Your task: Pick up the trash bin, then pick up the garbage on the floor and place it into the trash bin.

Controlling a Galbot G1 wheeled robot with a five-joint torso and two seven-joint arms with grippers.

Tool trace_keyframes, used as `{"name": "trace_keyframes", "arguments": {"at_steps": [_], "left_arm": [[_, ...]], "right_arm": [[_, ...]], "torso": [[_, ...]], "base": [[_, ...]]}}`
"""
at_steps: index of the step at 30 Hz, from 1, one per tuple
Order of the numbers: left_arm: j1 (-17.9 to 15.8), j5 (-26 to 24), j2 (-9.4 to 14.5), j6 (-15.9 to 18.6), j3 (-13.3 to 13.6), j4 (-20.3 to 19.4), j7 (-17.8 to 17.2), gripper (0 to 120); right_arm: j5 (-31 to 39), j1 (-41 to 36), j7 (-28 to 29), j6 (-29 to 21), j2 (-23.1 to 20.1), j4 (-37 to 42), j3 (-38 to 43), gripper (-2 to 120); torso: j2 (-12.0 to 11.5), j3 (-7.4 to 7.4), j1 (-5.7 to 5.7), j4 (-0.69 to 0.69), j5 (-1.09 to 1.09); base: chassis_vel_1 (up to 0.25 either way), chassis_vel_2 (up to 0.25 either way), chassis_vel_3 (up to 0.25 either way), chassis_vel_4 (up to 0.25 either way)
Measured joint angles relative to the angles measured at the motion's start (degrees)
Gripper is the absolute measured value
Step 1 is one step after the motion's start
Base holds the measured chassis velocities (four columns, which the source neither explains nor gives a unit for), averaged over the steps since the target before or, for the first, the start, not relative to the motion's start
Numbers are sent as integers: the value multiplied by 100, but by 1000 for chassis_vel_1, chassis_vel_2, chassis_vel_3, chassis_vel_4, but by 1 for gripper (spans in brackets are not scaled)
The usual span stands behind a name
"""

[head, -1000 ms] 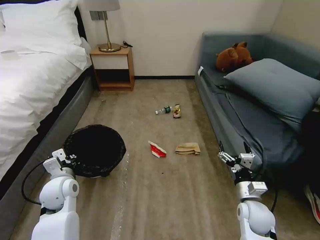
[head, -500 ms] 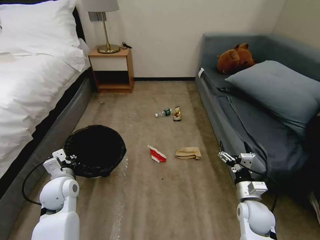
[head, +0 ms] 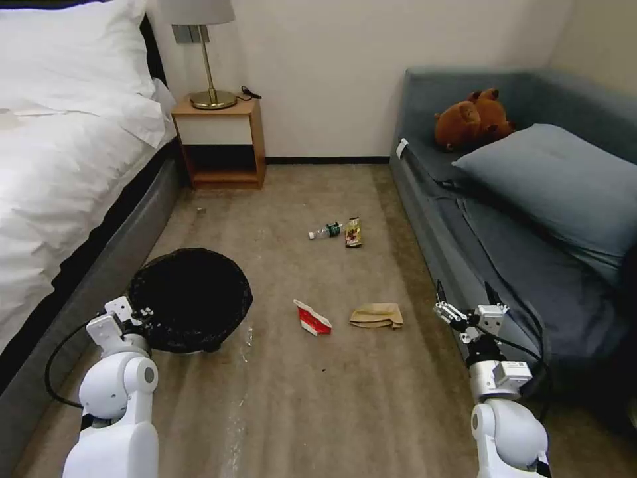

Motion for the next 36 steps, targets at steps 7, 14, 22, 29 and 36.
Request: {"name": "trace_keyframes", "arguments": {"at_steps": [7, 14, 22, 29, 36], "left_arm": [[30, -10, 0, -8, 13, 39, -1, 3], [29, -14, -4, -15, 2, 40, 2, 3], [37, -11, 4, -42, -4, 51, 13, 3], [44, -12, 1, -46, -25, 54, 19, 3], [73, -13, 1, -52, -20, 55, 29, 3]], "right_arm": [[1, -6, 0, -4, 0, -4, 1, 100], [7, -14, -3, 1, 0, -22, 4, 100], [26, -1, -13, 11, -18, -33, 30, 100], [33, 6, -13, 7, -18, -32, 32, 100], [33, -8, -24, 8, -11, -37, 33, 100]], "torso": [[0, 0, 0, 0, 0], [0, 0, 0, 0, 0], [0, 0, 0, 0, 0], [0, 0, 0, 0, 0], [0, 0, 0, 0, 0]], "base": [[-76, 67, 63, -66], [-65, 66, 50, -65], [-71, 61, 68, -68], [-87, 63, 69, -73], [-68, 71, 73, -61]]}}
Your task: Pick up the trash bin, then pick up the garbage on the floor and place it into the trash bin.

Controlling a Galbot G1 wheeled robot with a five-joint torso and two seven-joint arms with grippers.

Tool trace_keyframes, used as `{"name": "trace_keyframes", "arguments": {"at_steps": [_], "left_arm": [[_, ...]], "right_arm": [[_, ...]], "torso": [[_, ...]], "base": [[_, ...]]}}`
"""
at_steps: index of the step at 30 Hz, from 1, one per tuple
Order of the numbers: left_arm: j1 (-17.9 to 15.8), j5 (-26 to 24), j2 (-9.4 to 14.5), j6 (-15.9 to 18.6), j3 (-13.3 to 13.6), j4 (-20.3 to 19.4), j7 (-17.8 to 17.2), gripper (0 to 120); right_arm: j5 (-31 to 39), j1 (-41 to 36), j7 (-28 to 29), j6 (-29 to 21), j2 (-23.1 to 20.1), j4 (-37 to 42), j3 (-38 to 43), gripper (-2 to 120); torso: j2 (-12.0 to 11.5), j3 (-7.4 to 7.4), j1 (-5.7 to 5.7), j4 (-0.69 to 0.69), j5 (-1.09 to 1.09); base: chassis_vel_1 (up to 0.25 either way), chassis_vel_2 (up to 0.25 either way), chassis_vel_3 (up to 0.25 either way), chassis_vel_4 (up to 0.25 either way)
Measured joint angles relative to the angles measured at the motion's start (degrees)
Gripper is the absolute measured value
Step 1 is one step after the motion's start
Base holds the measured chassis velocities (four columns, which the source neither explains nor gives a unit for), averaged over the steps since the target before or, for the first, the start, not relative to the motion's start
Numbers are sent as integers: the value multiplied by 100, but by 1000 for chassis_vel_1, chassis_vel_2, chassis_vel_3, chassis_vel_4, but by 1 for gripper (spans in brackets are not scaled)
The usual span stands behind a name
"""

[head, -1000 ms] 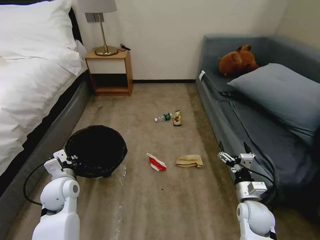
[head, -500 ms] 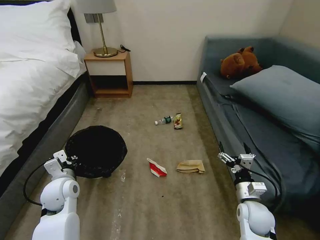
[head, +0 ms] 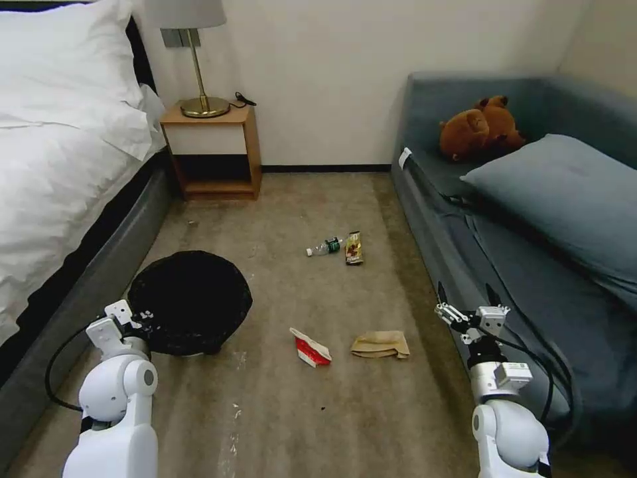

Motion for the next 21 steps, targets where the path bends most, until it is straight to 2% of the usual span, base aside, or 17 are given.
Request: {"name": "trace_keyframes", "arguments": {"at_steps": [21], "left_arm": [[-17, -32, 36, -18, -12, -18, 24, 3]], "right_arm": [[35, -53, -55, 53, 10, -52, 9, 100]], "torso": [[0, 0, 0, -1, 0]], "base": [[-79, 76, 69, -75]]}}
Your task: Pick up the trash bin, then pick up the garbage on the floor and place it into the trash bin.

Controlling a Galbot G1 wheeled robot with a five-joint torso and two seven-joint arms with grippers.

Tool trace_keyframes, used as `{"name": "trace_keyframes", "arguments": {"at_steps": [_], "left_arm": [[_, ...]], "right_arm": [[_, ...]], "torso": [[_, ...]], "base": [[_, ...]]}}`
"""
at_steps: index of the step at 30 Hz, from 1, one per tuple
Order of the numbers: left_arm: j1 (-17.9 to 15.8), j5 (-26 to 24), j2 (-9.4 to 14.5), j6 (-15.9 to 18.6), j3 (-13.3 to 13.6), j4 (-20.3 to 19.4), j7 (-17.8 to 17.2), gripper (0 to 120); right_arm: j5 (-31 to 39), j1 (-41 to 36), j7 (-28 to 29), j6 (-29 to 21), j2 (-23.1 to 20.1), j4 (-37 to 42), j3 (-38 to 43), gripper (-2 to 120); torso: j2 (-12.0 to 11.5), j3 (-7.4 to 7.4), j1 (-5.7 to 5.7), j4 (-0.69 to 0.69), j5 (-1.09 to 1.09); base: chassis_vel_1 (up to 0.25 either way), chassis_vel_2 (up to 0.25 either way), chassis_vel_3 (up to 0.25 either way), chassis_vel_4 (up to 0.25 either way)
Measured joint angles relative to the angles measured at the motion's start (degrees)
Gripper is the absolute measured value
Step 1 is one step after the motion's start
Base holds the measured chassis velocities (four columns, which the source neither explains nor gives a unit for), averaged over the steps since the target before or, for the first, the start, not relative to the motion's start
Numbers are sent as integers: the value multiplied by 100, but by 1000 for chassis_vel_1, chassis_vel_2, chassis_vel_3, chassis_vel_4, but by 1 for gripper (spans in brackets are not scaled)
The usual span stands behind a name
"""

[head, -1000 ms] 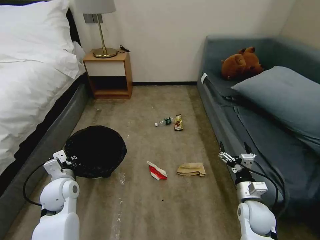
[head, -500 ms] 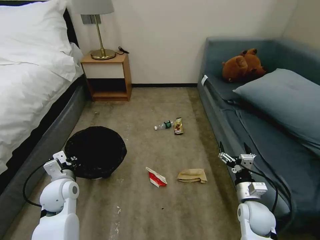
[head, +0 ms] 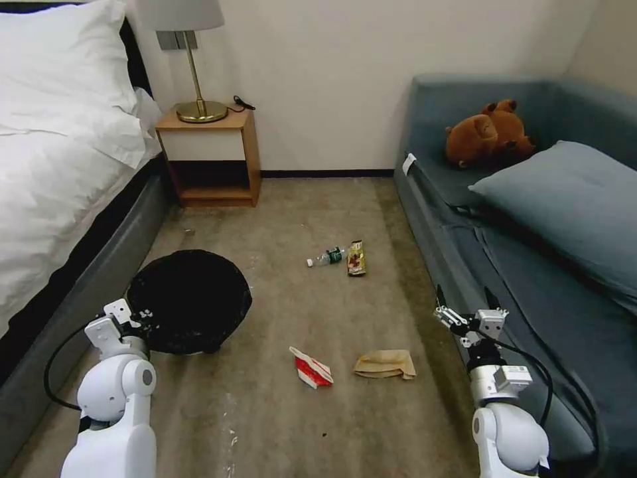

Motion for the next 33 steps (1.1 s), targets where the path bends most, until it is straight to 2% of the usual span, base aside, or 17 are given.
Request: {"name": "trace_keyframes", "arguments": {"at_steps": [24, 33], "left_arm": [[-13, 31, -25, 37, 23, -17, -9, 3], [-24, -172, -27, 107, 27, -37, -23, 3]], "right_arm": [[-17, 28, 18, 16, 0, -85, 6, 100], [-125, 84, 53, 334, -15, -135, 0, 100]], "torso": [[0, 0, 0, 0, 0], [0, 0, 0, 0, 0]], "base": [[-68, 72, 72, -75], [-41, 28, 39, -32]]}}
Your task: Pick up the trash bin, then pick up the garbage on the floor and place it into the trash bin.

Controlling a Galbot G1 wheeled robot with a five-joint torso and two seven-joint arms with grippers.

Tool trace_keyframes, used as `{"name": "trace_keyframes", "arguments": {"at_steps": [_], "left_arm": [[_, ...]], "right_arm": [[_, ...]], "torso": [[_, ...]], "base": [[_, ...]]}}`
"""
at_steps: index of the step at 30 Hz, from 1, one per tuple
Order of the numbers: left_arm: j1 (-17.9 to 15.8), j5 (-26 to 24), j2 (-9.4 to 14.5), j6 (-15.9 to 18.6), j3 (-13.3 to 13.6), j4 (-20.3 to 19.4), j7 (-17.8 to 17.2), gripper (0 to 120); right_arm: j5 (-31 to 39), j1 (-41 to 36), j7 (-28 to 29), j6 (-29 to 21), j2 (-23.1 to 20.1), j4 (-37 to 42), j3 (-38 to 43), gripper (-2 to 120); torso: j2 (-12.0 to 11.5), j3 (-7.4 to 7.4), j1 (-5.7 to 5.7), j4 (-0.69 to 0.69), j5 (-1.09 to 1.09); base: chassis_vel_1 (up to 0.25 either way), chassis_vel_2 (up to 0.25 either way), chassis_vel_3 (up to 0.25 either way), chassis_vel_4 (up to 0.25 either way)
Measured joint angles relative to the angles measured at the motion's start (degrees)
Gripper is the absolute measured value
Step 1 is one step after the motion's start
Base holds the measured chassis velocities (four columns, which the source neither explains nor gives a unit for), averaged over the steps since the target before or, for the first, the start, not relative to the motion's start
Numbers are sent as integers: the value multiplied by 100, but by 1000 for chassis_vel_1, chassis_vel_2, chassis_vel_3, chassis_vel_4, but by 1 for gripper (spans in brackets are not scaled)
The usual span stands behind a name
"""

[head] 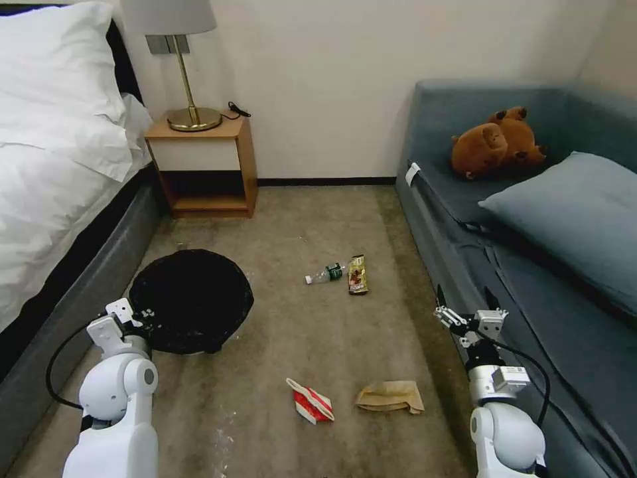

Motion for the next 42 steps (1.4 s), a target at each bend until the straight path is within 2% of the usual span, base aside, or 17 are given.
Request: {"name": "trace_keyframes", "arguments": {"at_steps": [3, 4, 5, 7, 8, 11, 14, 15, 18, 20, 21, 23, 26, 28, 33, 35, 42], "left_arm": [[16, -4, 1, 2, -3, -5, -8, 3], [24, -4, 0, 6, 5, -20, -8, 3], [24, -4, 0, 6, 5, -20, -8, 3], [26, 5, -7, 21, 16, -65, -11, 3], [20, 12, -15, 31, 25, -81, -10, 3], [18, 29, -23, 40, 34, -99, -11, 3], [38, 71, -42, 66, 62, -166, -14, 3], [38, 71, -42, 66, 62, -166, -14, 3], [50, 101, -43, 80, 71, -196, -16, 3], [52, 128, -48, 95, 81, -224, -22, 3], [52, 128, -48, 95, 81, -224, -22, 3], [59, 164, -62, 108, 97, -268, -30, 3], [64, 177, -73, 113, 106, -284, -32, 3], [68, 223, -120, 122, 103, -299, -31, 3], [67, 306, -166, 123, 90, -261, -31, 3], [98, 348, -206, 123, 87, -254, -43, 3], [130, 378, -217, 133, 33, -236, -90, 3]], "right_arm": [[-111, 3, -143, 83, -91, -10, -2, 100], [-145, 0, -595, 90, -188, 2, 50, 100], [-145, 0, -595, 90, -188, 2, 50, 100], [-529, -5, -2084, 40, -533, 68, 205, 100], [-779, 43, -2499, 50, -724, 25, 202, 100], [-962, 114, -2714, 32, -909, -40, 165, 100], [-1349, 386, -3354, -43, -1439, -351, 39, 100], [-1349, 386, -3354, -43, -1439, -351, 39, 100], [-1516, 533, -3744, -45, -1810, -578, -82, 100], [-1678, 731, -4178, 18, -2328, -896, -243, 100], [-1678, 731, -4178, 18, -2328, -896, -243, 100], [-1784, 941, -4535, 155, -2985, -1256, -455, 100], [-1810, 1017, -4647, 224, -3205, -1386, -570, 100], [-1868, 1263, -4960, 401, -3711, -1843, -1040, 100], [-1921, 1620, -5074, 527, -3754, -2296, -1407, 100], [-2024, 1971, -5132, 573, -3655, -2759, -1777, 100], [-2330, 2507, -5232, 750, -3338, -3655, -2221, 100]], "torso": [[0, 0, 0, 1, 0], [0, 0, 0, 2, 1], [0, 0, 0, 2, 1], [0, 0, 0, 0, -1], [0, 0, 0, 0, 1], [0, 0, 0, 0, 1], [0, 0, 0, 1, 1], [0, 0, 0, 1, 1], [0, 0, 0, 0, 2], [0, 0, 0, 0, 4], [0, 0, 0, 0, 4], [0, 0, 0, 1, -1], [0, 0, 0, 0, -1], [0, 0, 0, -1, 0], [0, 0, 0, 0, 1], [0, 0, 0, 1, 2], [0, 0, 0, 1, 2]], "base": [[0, 0, 0, 0], [0, 0, 0, 0], [0, 0, 0, 0], [0, 0, 0, 0], [0, 0, 0, 0], [0, 0, 0, 0], [0, 0, 0, 0], [0, 0, 0, 0], [0, 0, 0, 0], [0, 0, 0, 0], [0, 0, 0, 0], [0, 0, 0, 0], [0, 0, 0, 0], [0, 0, 0, 0], [0, 0, 0, 0], [0, 0, 0, 0], [0, 0, 0, 0]]}}
